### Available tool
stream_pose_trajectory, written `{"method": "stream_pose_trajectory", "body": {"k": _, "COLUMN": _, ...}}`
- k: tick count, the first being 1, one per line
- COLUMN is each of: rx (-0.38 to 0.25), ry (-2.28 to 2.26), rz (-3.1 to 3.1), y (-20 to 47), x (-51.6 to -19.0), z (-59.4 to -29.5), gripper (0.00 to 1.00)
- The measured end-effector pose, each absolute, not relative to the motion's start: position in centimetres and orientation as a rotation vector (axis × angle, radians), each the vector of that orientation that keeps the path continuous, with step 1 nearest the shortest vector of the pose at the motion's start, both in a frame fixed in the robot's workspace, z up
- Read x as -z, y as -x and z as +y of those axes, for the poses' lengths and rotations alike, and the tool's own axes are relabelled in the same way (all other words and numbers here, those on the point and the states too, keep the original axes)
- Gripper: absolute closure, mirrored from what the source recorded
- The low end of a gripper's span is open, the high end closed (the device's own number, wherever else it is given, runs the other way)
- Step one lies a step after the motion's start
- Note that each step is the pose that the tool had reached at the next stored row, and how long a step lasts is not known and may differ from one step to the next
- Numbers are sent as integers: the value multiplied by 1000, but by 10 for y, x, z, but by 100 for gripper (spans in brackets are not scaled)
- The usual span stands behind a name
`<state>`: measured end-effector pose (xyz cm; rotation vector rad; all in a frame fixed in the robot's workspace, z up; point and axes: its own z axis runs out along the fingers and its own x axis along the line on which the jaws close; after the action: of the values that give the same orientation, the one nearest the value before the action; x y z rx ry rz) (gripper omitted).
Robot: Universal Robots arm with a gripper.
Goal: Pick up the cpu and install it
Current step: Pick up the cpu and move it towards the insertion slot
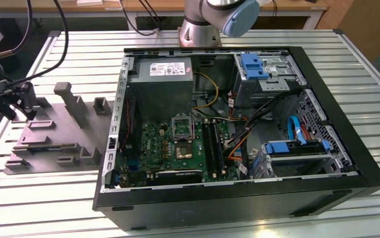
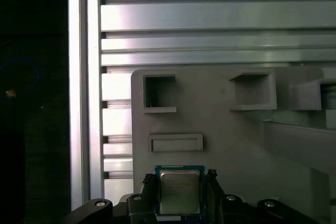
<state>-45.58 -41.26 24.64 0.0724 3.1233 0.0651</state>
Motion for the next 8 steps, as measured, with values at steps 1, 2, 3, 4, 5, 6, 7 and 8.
{"method": "stream_pose_trajectory", "body": {"k": 1, "rx": -65, "ry": -72, "rz": 3123, "y": 456, "x": -247, "z": -413, "gripper": 53}}
{"method": "stream_pose_trajectory", "body": {"k": 2, "rx": -65, "ry": -72, "rz": 3123, "y": 456, "x": -248, "z": -413, "gripper": 53}}
{"method": "stream_pose_trajectory", "body": {"k": 3, "rx": -65, "ry": -72, "rz": 3123, "y": 456, "x": -248, "z": -413, "gripper": 53}}
{"method": "stream_pose_trajectory", "body": {"k": 4, "rx": -65, "ry": -72, "rz": 3123, "y": 456, "x": -248, "z": -413, "gripper": 53}}
{"method": "stream_pose_trajectory", "body": {"k": 5, "rx": -65, "ry": -72, "rz": 3123, "y": 456, "x": -248, "z": -413, "gripper": 53}}
{"method": "stream_pose_trajectory", "body": {"k": 6, "rx": -65, "ry": -72, "rz": 3123, "y": 456, "x": -248, "z": -413, "gripper": 53}}
{"method": "stream_pose_trajectory", "body": {"k": 7, "rx": -65, "ry": -72, "rz": 3123, "y": 456, "x": -248, "z": -413, "gripper": 53}}
{"method": "stream_pose_trajectory", "body": {"k": 8, "rx": -65, "ry": -72, "rz": 3123, "y": 456, "x": -248, "z": -413, "gripper": 53}}
